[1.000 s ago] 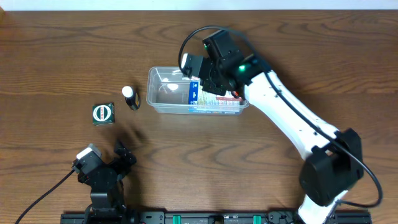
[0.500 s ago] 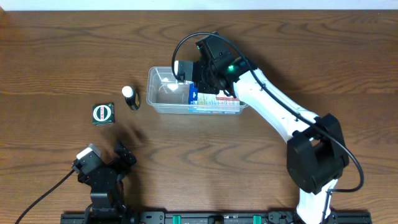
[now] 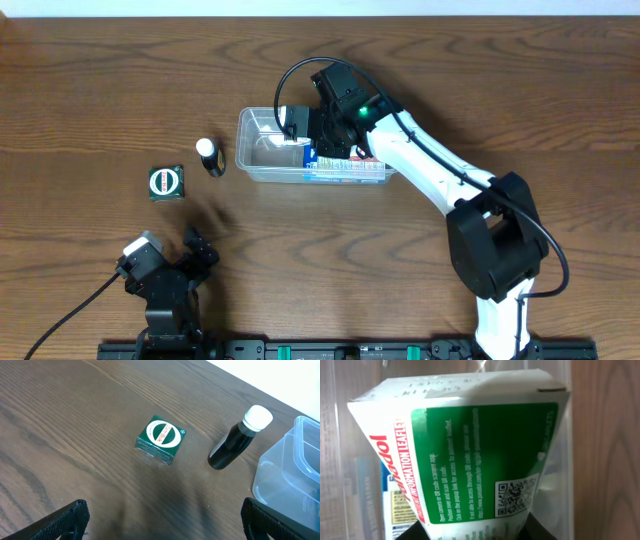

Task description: Pack container

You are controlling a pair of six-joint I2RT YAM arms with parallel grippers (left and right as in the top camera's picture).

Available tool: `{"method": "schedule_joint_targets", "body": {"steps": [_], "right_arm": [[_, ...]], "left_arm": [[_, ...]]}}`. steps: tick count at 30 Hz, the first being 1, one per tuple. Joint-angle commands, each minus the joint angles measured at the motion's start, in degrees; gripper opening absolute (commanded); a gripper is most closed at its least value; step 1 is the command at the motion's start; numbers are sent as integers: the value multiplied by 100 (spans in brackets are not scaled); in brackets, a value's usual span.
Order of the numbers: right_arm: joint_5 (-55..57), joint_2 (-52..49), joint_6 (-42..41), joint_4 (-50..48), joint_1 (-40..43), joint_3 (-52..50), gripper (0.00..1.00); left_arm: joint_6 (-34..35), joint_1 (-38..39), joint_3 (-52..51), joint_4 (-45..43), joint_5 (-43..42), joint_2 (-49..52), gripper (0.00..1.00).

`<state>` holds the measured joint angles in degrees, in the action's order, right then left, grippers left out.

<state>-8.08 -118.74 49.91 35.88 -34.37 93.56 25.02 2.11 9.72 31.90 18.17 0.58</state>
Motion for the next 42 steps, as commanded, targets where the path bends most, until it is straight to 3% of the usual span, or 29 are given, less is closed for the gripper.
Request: {"method": "schedule_joint_targets", "body": {"steps": [1,14,17,19,20,21,24,30,34,39,42], "right_arm": [[-28,-114,-107,116,-13,-26,21],[485,-140,-317,343,72,-26,30],[501,-140,-315,302,70,-26,44],[509,-140,-317,286,66,-24,48],[509,-140,-317,286,61,-26,64],[511,-140,-319,289,59,-24,72],[581,-138,-319,284,59,-24,62],[981,-138,-577,177,59,-24,59],[1095,-138,-671,168,59,-24,50],[1058,-138,-920,116,17,-24,27],[734,-138,-918,114,-90,-22,20]], "left_arm": [[-98,28,-103,11,52,-35,98],[-98,28,-103,11,52,-35,98],[-98,28,-103,11,52,-35,98],[-98,28,-103,11,52,-35,98],[-101,28,-103,11,52,-35,98],[-98,28,-103,11,52,-35,98],[-98,28,-103,11,52,-35,98],[-98,28,-103,11,52,-35,98],[-98,28,-103,11,52,-35,98],[-98,28,-103,11,52,-35,98],[-98,28,-103,11,52,-35,98]]}}
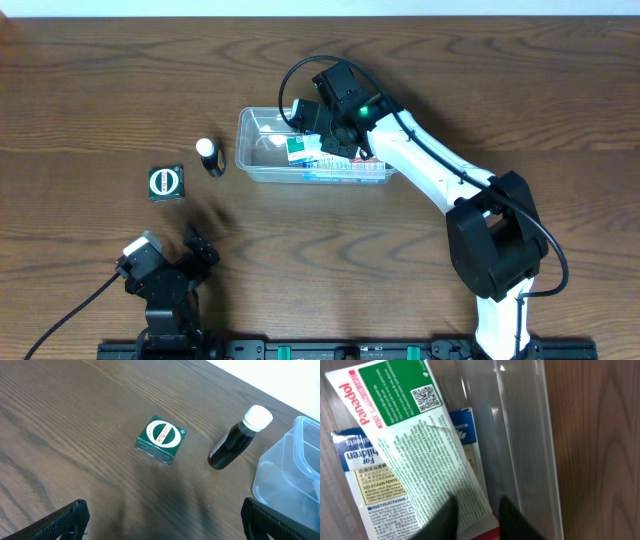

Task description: Pack container

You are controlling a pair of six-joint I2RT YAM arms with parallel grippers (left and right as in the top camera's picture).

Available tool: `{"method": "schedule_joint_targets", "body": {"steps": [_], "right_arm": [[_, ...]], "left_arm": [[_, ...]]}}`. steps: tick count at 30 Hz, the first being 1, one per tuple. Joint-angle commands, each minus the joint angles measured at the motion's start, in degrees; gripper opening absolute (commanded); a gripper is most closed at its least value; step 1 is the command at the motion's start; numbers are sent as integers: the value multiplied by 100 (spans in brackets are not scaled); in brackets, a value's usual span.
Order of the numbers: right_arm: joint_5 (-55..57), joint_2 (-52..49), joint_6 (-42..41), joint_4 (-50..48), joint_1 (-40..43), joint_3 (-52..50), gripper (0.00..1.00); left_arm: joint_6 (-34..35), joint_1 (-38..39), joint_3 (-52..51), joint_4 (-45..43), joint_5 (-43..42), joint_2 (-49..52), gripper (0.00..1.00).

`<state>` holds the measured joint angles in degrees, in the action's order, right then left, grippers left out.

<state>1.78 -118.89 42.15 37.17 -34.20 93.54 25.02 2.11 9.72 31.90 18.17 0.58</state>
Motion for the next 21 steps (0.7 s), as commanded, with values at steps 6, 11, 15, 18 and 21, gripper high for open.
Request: {"method": "schedule_joint_targets", "body": {"steps": [6,11,15,18,21], "right_arm": [[-697,-48,-339,-177,-483,15,14],[-1134,-50,-634,-479,-741,17,3],[-1189,-118,-914,-887,-778,15,1],[-1290,-229,-1182,-1185,-743,15,1],[-1320,-409,-1325,-1342,-715,15,1]], "left_arm": [[-98,28,-103,11,52,-35,98],[-98,28,-103,11,52,-35,98],[-98,28,-103,11,52,-35,98],[-98,28,-103,11,52,-35,98],[-101,28,-103,11,52,-35,98]]}}
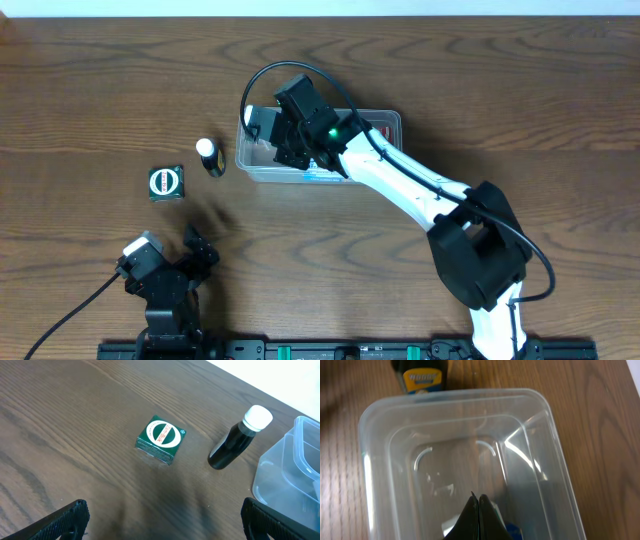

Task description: Pack container

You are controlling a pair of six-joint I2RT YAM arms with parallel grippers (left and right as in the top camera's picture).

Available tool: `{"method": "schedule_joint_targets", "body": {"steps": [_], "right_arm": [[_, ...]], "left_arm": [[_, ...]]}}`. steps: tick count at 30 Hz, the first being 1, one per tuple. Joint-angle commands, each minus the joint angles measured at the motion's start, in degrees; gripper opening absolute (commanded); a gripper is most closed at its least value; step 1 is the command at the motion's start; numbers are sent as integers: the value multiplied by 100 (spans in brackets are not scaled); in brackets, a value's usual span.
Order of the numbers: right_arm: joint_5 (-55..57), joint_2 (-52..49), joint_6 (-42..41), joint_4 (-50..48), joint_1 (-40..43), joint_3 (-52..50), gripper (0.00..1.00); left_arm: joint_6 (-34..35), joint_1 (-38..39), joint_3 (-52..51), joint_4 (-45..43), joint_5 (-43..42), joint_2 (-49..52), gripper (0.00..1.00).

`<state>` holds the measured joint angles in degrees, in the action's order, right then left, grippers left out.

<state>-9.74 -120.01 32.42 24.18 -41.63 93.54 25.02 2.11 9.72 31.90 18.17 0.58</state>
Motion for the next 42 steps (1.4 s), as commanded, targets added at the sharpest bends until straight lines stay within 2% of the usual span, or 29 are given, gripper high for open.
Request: {"method": "schedule_joint_targets", "body": {"steps": [1,6,12,16,31,42], "right_arm": [[-170,-354,-372,-74,35,15,1],[-70,-538,-422,-151,37,15,1],[636,-538,-988,-363,179,17,1],[669,-538,-1126,-291,330,15,2],[673,-476,-1117,-186,369,17,1],[678,-439,-1119,717,654,15,1]], "left_arm": [[-98,28,-103,11,52,-35,98],[-98,28,-103,11,52,-35,98],[-98,28,-103,11,52,-35,98],[-101,28,-103,11,52,-35,98],[-98,28,-103,11,52,-35,98],[-98,28,-103,11,52,-35,98]]}}
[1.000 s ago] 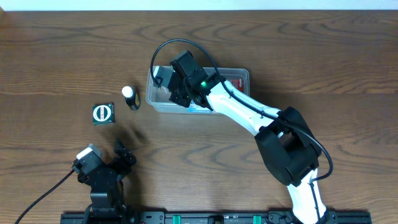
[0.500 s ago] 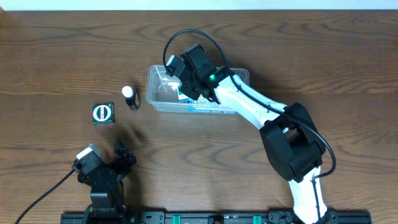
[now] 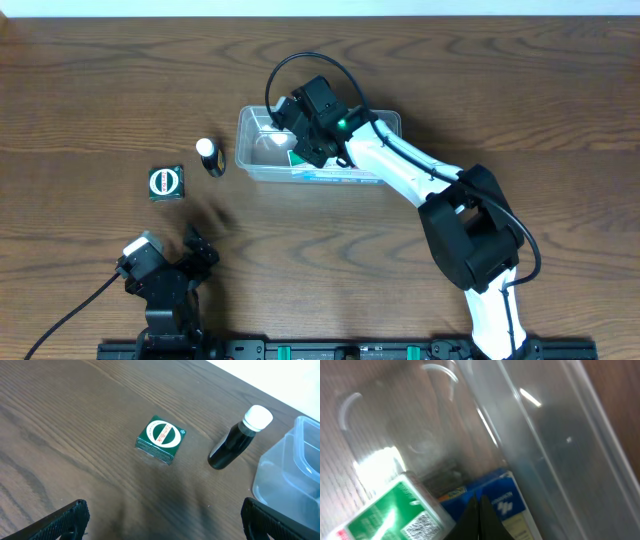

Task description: Pack container

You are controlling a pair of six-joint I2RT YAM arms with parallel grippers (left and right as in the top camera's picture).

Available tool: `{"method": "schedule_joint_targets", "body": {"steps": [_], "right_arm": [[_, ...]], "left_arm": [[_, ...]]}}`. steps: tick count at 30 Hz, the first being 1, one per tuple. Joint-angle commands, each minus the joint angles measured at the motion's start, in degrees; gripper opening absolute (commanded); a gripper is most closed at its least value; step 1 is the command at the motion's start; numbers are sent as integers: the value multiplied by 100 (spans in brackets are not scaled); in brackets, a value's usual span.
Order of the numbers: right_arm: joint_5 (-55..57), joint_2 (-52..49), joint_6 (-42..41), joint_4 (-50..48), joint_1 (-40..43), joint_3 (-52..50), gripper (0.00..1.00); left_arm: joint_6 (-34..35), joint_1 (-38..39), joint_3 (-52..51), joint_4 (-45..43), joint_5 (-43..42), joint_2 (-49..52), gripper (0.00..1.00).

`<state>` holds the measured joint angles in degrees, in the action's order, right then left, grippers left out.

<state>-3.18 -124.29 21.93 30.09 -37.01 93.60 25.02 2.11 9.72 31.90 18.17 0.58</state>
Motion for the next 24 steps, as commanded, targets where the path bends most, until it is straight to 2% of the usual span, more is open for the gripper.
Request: {"method": "schedule_joint_targets", "body": {"steps": [1,13,24], "right_arm": [[42,-11,-72,151,236,11,1],[90,428,-173,-160,470,13,1],[120,678,-201,761,280,11,1]], "left_arm": [[-98,28,-103,11,52,-35,98],[-98,28,-103,11,52,-35,98],[-101,28,-103,11,52,-35,98]]}}
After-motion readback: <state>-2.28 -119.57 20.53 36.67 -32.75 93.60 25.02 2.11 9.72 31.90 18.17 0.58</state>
